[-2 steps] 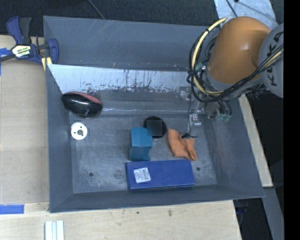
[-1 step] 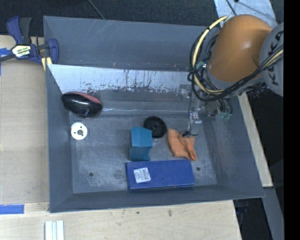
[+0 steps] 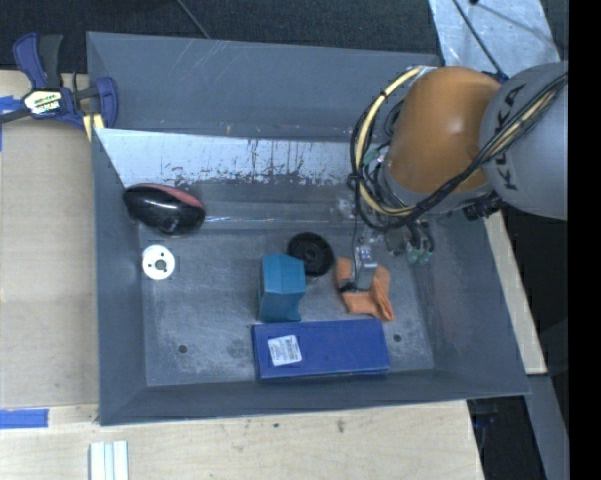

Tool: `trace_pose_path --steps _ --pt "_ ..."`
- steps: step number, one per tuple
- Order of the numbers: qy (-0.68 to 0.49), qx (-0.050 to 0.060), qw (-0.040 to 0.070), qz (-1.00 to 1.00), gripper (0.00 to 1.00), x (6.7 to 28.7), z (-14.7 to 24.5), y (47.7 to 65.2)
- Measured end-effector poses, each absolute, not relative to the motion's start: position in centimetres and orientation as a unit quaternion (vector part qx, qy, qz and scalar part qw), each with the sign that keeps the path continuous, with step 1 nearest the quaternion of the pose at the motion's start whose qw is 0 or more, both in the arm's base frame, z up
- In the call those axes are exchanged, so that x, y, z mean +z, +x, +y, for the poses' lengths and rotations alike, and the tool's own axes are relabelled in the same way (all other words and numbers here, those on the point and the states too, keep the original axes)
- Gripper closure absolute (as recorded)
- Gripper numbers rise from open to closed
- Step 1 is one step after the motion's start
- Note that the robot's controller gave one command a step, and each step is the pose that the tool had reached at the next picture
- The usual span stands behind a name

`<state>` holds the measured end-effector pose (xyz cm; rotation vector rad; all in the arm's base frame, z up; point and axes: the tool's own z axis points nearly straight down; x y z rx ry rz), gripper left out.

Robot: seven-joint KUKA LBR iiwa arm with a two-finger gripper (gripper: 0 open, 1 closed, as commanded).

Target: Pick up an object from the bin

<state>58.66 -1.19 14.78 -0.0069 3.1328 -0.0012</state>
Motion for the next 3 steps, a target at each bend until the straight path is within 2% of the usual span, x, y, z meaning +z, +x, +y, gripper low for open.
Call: trace_pose_path --steps 1,2,3 --pt "0.023 0.000 -0.002 1.000 0.00 12.0 -0.2 56.4" --pt "0.023 -0.001 0.015 1.000 1.00 9.0 0.6 58.2" --pt "0.022 -0.001 0.015 1.000 1.00 9.0 0.6 58.2"
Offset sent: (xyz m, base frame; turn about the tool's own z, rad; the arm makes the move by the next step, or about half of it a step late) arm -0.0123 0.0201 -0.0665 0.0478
